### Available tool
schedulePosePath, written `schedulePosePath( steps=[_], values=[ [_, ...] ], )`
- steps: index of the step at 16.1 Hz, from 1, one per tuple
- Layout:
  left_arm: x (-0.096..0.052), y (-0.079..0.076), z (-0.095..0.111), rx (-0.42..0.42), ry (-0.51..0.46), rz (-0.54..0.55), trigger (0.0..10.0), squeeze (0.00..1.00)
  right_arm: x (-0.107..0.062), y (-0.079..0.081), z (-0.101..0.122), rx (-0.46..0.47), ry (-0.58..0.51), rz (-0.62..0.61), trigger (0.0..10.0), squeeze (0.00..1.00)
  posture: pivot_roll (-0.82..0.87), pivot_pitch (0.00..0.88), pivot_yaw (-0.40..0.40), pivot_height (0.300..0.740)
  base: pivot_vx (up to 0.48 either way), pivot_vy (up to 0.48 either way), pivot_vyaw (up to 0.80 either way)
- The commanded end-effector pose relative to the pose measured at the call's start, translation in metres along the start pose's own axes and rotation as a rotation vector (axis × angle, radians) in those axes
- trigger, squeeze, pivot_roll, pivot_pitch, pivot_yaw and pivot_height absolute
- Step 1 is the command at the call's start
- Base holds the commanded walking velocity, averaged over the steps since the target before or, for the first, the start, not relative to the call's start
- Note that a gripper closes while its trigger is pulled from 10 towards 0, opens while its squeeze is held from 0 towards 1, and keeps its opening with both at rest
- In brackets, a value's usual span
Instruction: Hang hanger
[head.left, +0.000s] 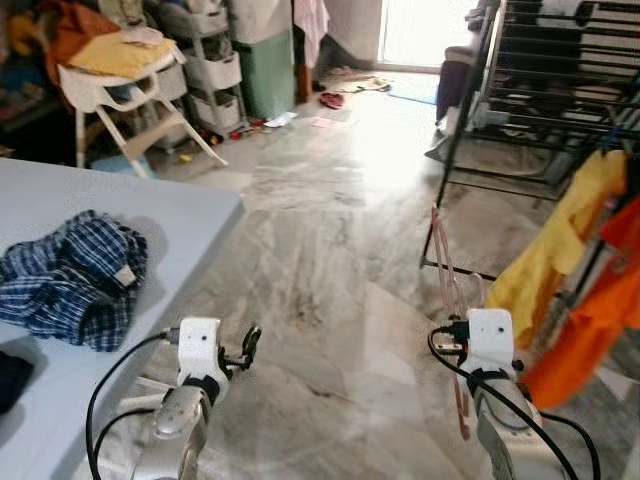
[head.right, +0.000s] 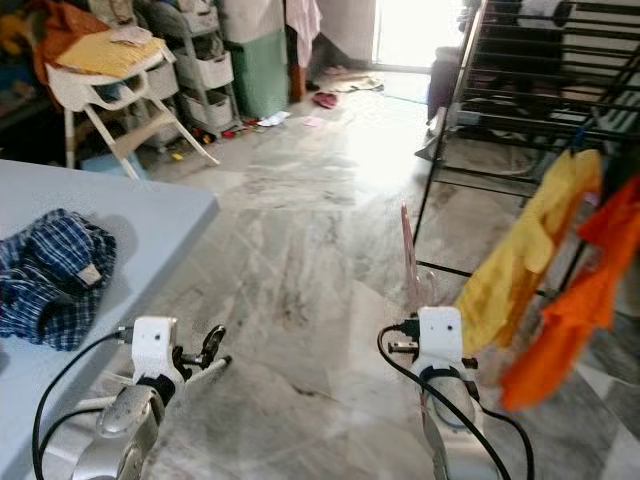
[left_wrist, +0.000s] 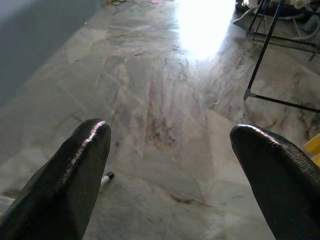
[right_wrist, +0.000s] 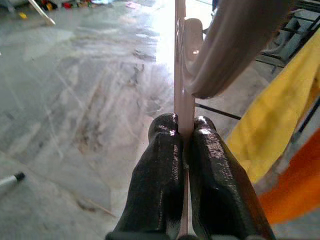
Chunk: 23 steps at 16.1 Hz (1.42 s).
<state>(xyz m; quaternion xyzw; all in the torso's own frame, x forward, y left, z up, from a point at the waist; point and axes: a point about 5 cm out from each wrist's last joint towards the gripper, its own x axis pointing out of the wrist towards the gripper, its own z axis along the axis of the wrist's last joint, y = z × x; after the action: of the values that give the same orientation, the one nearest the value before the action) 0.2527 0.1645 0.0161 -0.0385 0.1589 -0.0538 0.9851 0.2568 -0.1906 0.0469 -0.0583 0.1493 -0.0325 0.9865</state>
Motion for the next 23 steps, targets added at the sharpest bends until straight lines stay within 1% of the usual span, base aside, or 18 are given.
schedulePosePath(
  steps=[1, 4, 6, 8, 9, 13, 16, 23],
  values=[
    [-0.001, 0.004, 0.000, 0.003, -0.011, 0.018, 10.0, 0.00, 0.002, 0.002, 0.004, 0.003, -0.005, 0.016, 10.0, 0.00, -0.15, 0.000, -0.005, 0.740, 0.000, 0.000, 0.00],
    [0.000, 0.000, 0.001, -0.027, -0.035, 0.010, 10.0, 0.00, 0.007, 0.004, 0.007, -0.002, 0.007, 0.018, 10.0, 0.00, -0.15, 0.000, -0.015, 0.740, 0.000, 0.000, 0.00],
    [0.002, -0.002, 0.004, -0.034, -0.043, -0.031, 10.0, 0.00, 0.010, 0.005, 0.008, 0.001, 0.012, 0.000, 10.0, 0.00, -0.15, 0.000, 0.000, 0.740, 0.000, 0.000, -0.80],
    [0.003, 0.000, 0.005, -0.007, -0.046, -0.035, 10.0, 0.00, 0.009, 0.005, 0.008, 0.013, 0.008, -0.019, 10.0, 0.00, -0.15, 0.000, 0.016, 0.740, 0.137, 0.000, -0.80],
    [0.004, 0.000, 0.006, -0.003, -0.046, -0.047, 10.0, 0.00, 0.008, 0.004, 0.007, 0.022, 0.011, -0.032, 10.0, 0.00, -0.16, 0.000, 0.030, 0.740, 0.285, 0.000, -0.80],
    [0.006, 0.000, 0.009, 0.008, -0.047, -0.066, 10.0, 0.00, 0.005, 0.004, 0.003, 0.032, 0.017, -0.047, 10.0, 0.00, -0.17, 0.000, 0.045, 0.740, 0.293, 0.000, -0.66],
    [0.007, -0.004, 0.008, 0.014, -0.043, -0.087, 10.0, 0.00, 0.005, 0.003, 0.003, 0.045, 0.019, -0.061, 10.0, 0.00, -0.16, 0.000, 0.053, 0.740, 0.330, 0.000, 0.00],
    [0.008, -0.006, 0.008, 0.020, -0.040, -0.106, 10.0, 0.00, 0.008, 0.000, 0.005, 0.047, 0.008, -0.075, 10.0, 0.00, -0.17, 0.000, 0.063, 0.740, 0.350, 0.000, 0.00]
  ],
)
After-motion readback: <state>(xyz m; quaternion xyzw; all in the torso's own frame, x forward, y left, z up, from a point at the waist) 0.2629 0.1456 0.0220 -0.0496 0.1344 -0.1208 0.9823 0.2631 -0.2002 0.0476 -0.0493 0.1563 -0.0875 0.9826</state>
